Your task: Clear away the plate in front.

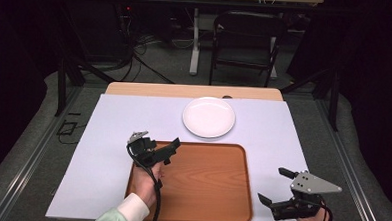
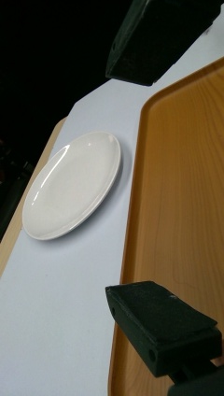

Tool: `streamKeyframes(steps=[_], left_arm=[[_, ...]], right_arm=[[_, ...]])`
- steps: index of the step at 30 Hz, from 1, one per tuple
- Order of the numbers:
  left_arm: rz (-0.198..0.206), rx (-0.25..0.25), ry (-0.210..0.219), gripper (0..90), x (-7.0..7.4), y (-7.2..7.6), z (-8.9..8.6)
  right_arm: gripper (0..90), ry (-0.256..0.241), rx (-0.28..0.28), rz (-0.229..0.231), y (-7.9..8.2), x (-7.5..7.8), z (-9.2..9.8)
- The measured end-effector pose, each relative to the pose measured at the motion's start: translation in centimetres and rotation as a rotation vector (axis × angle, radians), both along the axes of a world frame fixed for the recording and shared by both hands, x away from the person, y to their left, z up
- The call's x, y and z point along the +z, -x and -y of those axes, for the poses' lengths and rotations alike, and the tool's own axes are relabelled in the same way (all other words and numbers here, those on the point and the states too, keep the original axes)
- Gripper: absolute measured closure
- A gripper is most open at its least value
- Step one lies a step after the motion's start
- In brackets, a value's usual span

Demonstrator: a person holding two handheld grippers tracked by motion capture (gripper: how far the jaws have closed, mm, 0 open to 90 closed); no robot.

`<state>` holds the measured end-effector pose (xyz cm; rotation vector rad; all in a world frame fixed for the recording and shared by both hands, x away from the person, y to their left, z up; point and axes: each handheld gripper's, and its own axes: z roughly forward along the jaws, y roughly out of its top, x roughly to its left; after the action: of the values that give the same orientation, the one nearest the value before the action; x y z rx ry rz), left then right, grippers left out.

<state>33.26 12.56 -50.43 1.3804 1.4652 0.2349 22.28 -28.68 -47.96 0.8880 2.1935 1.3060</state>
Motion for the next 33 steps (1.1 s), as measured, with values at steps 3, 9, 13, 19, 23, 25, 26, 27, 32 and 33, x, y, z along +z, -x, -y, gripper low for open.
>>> streamKeyframes(steps=[3, 9, 13, 19, 23, 25, 26, 27, 32, 33], left_arm=[[-0.003, 0.009, 0.019, 0.0, -0.1, -0.4, 0.4], [-0.011, 0.032, 0.077, 0.1, -0.6, -1.4, 1.2], [-0.017, 0.039, 0.113, 0.1, -0.9, -2.2, 1.6], [-0.047, 0.054, 0.153, 0.0, -1.2, -3.3, 2.3], [-0.053, 0.062, 0.157, 0.1, -1.3, -3.8, 2.8], [-0.059, 0.073, 0.17, 0.1, -1.4, -4.1, 3.1], [-0.062, 0.077, 0.178, 0.1, -1.4, -4.2, 3.2], [-0.064, 0.083, 0.182, 0.2, -1.5, -4.4, 3.3], [-0.083, 0.114, 0.221, 0.3, -2.0, -5.1, 3.9], [-0.083, 0.124, 0.226, 0.4, -2.1, -5.2, 4.1]], right_arm=[[0.0, 0.0, 0.001, -0.004, 0.0, 0.0, 0.0], [0.0, -0.003, 0.003, -0.008, 0.0, 0.0, 0.0], [0.0, -0.003, 0.005, -0.011, -0.1, -0.1, 0.0], [0.0, 0.0, -0.003, -0.019, -0.1, -0.1, 0.0], [0.0, 0.001, -0.001, -0.02, -0.1, -0.1, -0.1], [0.0, 0.001, -0.001, -0.021, -0.1, -0.1, 0.0], [0.0, 0.001, -0.001, -0.021, -0.1, -0.1, 0.0], [0.0, 0.001, 0.0, -0.022, -0.1, -0.1, 0.0], [0.0, 0.0, 0.004, -0.022, -0.2, -0.1, 0.0], [0.0, 0.0, 0.005, -0.023, -0.2, -0.1, 0.0]])
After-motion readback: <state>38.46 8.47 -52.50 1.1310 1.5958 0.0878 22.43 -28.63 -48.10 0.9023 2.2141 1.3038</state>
